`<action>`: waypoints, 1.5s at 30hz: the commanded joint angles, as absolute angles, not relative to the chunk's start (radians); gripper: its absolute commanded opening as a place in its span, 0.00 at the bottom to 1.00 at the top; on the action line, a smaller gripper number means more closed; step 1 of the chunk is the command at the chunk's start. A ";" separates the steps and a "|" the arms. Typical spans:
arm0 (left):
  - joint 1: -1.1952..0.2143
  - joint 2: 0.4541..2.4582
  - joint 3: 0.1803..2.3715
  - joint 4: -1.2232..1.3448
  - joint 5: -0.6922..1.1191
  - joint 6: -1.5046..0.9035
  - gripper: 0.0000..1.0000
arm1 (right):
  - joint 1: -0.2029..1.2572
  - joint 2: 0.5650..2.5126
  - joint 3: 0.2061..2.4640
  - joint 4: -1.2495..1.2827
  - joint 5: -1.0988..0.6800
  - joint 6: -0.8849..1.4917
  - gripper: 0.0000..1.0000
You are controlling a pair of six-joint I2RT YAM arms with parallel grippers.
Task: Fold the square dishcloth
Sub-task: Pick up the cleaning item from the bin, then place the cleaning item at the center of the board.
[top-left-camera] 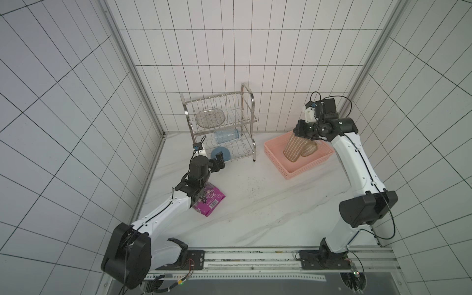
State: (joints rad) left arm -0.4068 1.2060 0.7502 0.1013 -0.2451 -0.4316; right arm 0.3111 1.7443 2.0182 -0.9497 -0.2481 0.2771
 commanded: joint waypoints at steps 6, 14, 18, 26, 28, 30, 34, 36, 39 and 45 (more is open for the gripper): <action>-0.411 1.075 0.796 -0.061 -0.288 -0.497 0.98 | 0.482 1.708 2.024 -0.934 -0.343 0.390 0.00; -0.409 0.952 0.802 -0.130 -0.330 -0.507 0.98 | 0.574 1.690 1.963 -0.810 -0.548 0.494 0.00; -0.409 0.942 0.789 -0.131 -0.340 -0.508 0.99 | 0.599 1.648 1.831 -0.742 -0.591 0.543 0.00; -0.408 0.989 0.813 -0.133 -0.297 -0.486 0.99 | 0.603 1.444 1.304 -0.664 -0.534 0.638 0.00; -0.409 1.011 0.831 -0.145 -0.270 -0.483 0.99 | 0.600 1.393 1.196 -0.705 -0.474 0.638 0.00; -0.409 1.035 0.848 -0.163 -0.247 -0.486 0.99 | 0.591 1.356 1.110 -0.750 -0.403 0.632 0.00; -0.408 1.086 0.875 -0.186 -0.206 -0.501 0.99 | 0.563 1.333 0.976 -0.801 -0.290 0.613 0.01; -0.409 1.107 0.881 -0.185 -0.185 -0.513 0.99 | 0.552 1.339 0.938 -0.812 -0.275 0.602 0.04; -0.408 1.147 0.890 -0.191 -0.154 -0.536 0.99 | 0.549 1.347 0.912 -0.847 -0.203 0.580 0.18; -0.410 1.231 0.939 -0.282 -0.005 -0.503 0.98 | 0.548 1.287 0.936 -0.884 -0.056 0.543 0.46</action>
State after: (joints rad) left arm -0.4061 1.2076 0.9024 -0.2222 -0.1123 -0.5282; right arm 0.5552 1.3346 0.9104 -0.8444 -0.1692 0.5732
